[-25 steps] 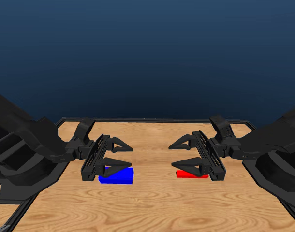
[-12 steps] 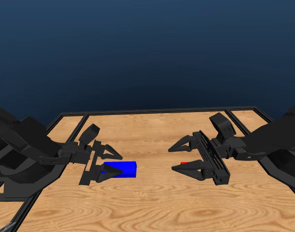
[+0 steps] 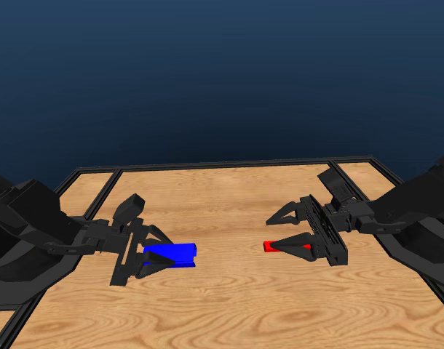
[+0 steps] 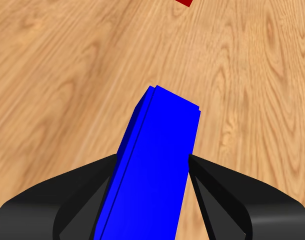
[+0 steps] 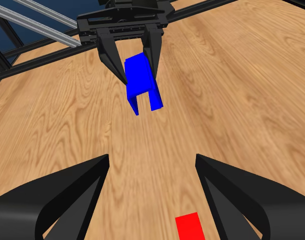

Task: Insert peg into socket

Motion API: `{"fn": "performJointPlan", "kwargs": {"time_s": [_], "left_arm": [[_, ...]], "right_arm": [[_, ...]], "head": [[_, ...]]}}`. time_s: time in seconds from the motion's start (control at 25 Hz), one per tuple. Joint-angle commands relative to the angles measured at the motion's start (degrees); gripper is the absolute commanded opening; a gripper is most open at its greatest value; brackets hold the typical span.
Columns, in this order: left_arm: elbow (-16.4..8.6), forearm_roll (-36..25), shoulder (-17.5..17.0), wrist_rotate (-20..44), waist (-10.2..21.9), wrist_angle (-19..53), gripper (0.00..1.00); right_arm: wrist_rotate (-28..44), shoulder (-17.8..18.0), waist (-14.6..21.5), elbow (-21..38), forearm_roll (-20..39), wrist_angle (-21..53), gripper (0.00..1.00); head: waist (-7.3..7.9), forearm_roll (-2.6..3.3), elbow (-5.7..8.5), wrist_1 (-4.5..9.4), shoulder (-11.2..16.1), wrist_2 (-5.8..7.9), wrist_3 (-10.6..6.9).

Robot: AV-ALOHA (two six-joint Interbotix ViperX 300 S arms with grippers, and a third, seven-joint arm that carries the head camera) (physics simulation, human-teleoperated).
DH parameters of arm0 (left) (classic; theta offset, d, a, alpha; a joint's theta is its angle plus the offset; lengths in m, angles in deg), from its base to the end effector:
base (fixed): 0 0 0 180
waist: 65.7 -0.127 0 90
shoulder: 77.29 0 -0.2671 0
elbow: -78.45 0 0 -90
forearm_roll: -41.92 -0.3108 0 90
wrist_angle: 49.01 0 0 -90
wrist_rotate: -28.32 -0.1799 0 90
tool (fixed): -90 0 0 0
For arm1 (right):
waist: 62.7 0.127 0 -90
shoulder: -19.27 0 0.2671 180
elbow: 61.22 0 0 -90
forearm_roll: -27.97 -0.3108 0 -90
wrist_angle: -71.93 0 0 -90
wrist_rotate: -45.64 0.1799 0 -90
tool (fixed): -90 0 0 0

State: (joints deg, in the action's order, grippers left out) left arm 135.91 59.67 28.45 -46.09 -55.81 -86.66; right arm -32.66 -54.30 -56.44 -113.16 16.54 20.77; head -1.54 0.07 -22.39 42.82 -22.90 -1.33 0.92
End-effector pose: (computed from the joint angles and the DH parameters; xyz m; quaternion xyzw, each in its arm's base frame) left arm 0.3049 -0.0192 -0.0196 -0.1893 0.2990 0.0868 0.9312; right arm 0.3603 0.0116 0.0400 0.1423 0.1473 -0.0475 0.9776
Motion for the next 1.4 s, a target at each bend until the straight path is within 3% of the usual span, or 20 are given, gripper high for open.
{"fn": "performJointPlan", "kwargs": {"time_s": [0.04, 0.08, 0.44, 0.68, 0.72, 0.88, 1.08, 1.12, 1.16, 1.28, 1.32, 1.4], "left_arm": [[-0.4, 0.3, 1.3, 3.4, 1.8, 1.5, 0.0], [-0.6, 0.4, 0.9, 2.9, 2.0, 1.2, 0.0], [-1.7, -0.9, 0.3, 3.4, 1.9, 2.2, 0.0], [-1.8, -1.2, 0.8, 3.8, 2.2, 0.6, 0.0], [-1.2, -1.0, 0.6, 4.0, 2.3, 0.1, 0.0], [-0.9, -0.6, 0.2, 4.3, 2.7, -0.8, 0.0], [-1.8, 0.7, -1.7, 2.7, 3.7, -1.0, 0.0], [-1.6, 2.3, -3.3, 1.5, 4.1, 0.3, 0.0], [-3.3, 2.3, -5.0, -0.7, 4.6, 0.7, 0.0], [-5.2, 4.8, -8.9, -8.4, 5.6, 3.2, 0.0], [-7.2, 5.9, -10.9, -10.5, 5.8, 3.2, 0.0], [-7.4, 7.6, -12.2, -13.3, 5.2, 5.4, 0.0]], "right_arm": [[0.8, -0.4, 0.5, -2.0, -2.1, 1.6, 1.0], [1.4, 0.4, 1.4, -2.8, -2.8, 3.7, 1.0], [2.5, 1.4, 1.0, -4.1, -3.8, 6.7, 1.0], [3.5, 7.4, 1.4, 0.7, -0.5, 10.7, 1.0], [3.2, 8.5, 1.6, 2.2, 0.0, 12.5, 0.0], [2.7, 10.1, 1.9, 4.5, 1.8, 15.2, 0.0], [0.2, 7.4, 1.4, 5.2, 1.8, 19.1, 0.0], [-1.5, 5.2, 1.2, 6.2, 1.7, 21.9, 0.0], [-2.5, 3.6, 1.4, 7.2, 1.7, 23.4, 0.0], [-4.2, -1.3, 1.1, 10.3, 2.3, 30.6, 0.0], [-5.0, -3.0, 0.7, 11.2, 2.9, 33.2, 0.0], [-5.7, -5.5, 0.9, 14.1, 3.4, 37.7, 0.0]], "head": [[-0.16, 0.12, 0.99, -0.61, -0.1, 0.45, -0.43], [-0.59, 0.42, 0.89, -0.75, -0.3, 1.19, -1.24], [-2.08, 1.31, 0.8, -0.71, -0.6, 3.07, -3.77], [-2.36, 1.74, 0.9, -0.57, -0.6, 4.46, -4.85], [-2.19, 1.72, 0.88, -0.5, -0.6, 4.55, -4.87], [-1.69, 1.65, 0.81, -0.3, -0.8, 4.74, -5.04], [-0.93, 1.47, 0.65, -0.11, -1.3, 4.76, -4.9], [-0.5, 1.32, 0.51, -0.14, -1.7, 4.56, -4.78], [-0.31, 1.27, 0.44, -0.07, -2.0, 4.53, -4.72], [0.07, 1.19, 0.13, 0.03, -2.7, 4.59, -4.8], [0.19, 1.16, 0.02, 0.07, -3.0, 4.58, -4.78], [0.38, 1.09, -0.15, 0.07, -3.4, 4.53, -4.65]]}}
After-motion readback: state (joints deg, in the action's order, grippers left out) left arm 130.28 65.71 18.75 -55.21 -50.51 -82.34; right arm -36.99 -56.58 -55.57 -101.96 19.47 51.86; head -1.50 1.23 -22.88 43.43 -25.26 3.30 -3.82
